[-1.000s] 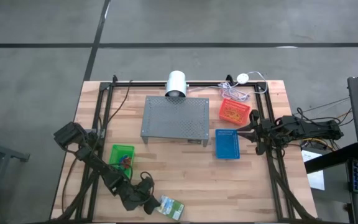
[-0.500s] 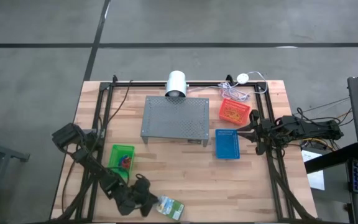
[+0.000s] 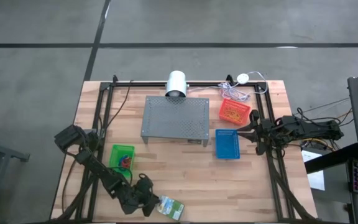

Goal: Pick & Place Office Desk Supplies
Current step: Put the bottom pack of yellow crayons into the blue bin

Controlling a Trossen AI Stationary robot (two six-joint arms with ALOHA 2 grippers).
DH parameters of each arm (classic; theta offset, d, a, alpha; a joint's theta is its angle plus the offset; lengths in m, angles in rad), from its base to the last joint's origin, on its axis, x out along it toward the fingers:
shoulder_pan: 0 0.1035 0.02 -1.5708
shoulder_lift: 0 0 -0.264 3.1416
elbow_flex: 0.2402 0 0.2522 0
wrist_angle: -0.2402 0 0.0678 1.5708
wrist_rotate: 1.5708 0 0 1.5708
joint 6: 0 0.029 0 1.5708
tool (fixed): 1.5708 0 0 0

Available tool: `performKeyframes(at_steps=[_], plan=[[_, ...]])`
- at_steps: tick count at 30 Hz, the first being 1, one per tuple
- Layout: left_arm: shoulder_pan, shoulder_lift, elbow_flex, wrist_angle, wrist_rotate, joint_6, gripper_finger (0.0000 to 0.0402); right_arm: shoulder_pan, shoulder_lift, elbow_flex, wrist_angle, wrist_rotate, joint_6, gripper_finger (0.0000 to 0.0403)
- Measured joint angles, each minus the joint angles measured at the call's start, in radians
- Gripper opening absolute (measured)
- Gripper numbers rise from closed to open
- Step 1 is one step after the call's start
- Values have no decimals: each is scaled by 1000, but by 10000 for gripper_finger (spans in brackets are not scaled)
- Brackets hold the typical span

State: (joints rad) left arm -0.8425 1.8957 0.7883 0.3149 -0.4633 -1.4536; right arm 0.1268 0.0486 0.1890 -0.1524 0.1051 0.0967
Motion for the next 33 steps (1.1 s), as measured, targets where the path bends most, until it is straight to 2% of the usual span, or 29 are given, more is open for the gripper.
performKeyframes(at_steps=[6, 13, 17, 33], plan=[[4, 0, 0, 3, 17, 2, 94, 0, 0, 0, 0, 0, 0, 63], [66, -3, 1, -3, 183, -20, 94, 0, 0, 0, 0, 0, 0, 63], [92, -8, 1, -8, 243, -24, 94, 0, 0, 0, 0, 0, 0, 63], [99, -17, 42, -56, 265, 8, 94, 0, 0, 0, 0, 0, 0, 63]])
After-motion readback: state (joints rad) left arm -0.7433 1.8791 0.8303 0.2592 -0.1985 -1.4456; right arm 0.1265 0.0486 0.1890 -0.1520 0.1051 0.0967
